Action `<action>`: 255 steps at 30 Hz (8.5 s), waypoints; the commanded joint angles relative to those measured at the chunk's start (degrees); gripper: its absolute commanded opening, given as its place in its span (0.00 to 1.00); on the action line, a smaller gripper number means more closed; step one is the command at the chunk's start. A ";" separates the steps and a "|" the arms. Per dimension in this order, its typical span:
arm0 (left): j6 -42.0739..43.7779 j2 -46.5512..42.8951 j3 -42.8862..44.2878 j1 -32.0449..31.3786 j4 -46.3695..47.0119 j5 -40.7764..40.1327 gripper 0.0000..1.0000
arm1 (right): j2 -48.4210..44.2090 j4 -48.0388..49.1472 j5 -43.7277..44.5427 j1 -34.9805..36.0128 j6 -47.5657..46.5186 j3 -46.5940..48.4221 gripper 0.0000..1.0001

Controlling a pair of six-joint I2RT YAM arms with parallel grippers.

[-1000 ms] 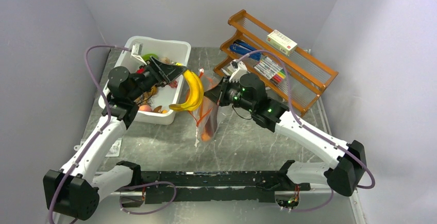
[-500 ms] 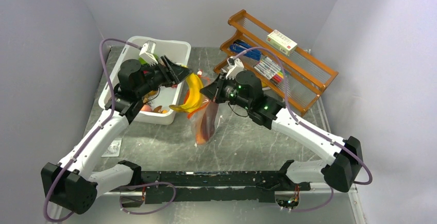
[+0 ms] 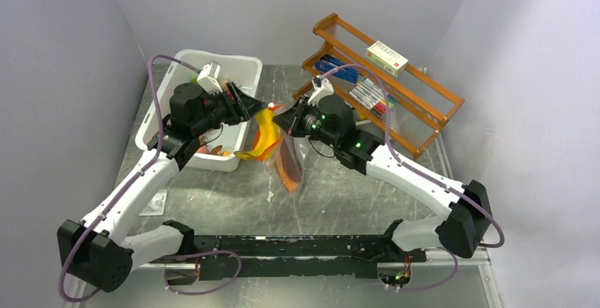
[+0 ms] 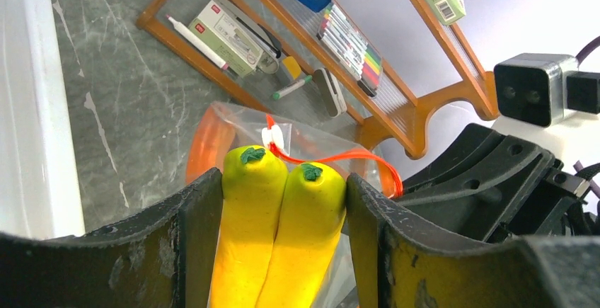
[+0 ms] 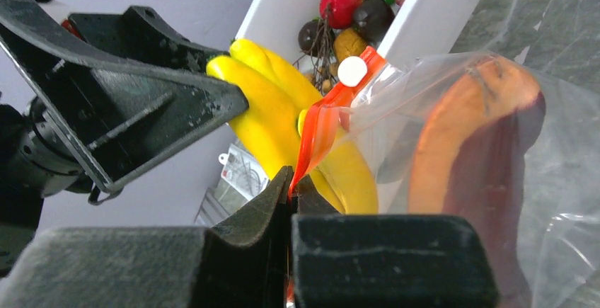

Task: Place the food in the zip-top bag and seal the zipper
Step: Place the fake fruit in the zipper food storage bag, then adjust the fake fruit in the zipper food storage bag.

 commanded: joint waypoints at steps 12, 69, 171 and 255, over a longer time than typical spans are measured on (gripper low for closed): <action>-4.40 -1.61 0.60 -1.68 -2.42 2.56 0.07 | 2.16 5.65 1.53 0.26 1.90 2.78 0.00; 0.30 -16.98 -15.97 -1.72 51.09 -23.26 0.07 | 9.50 19.59 -8.37 0.28 28.93 -0.61 0.00; 13.56 -9.29 -5.86 -2.33 -18.73 6.01 0.60 | 1.45 59.23 -40.28 -14.63 23.18 -22.46 0.00; 6.46 4.42 -28.58 -6.97 30.17 13.48 0.67 | 9.03 72.74 -57.49 -14.02 26.43 -24.09 0.00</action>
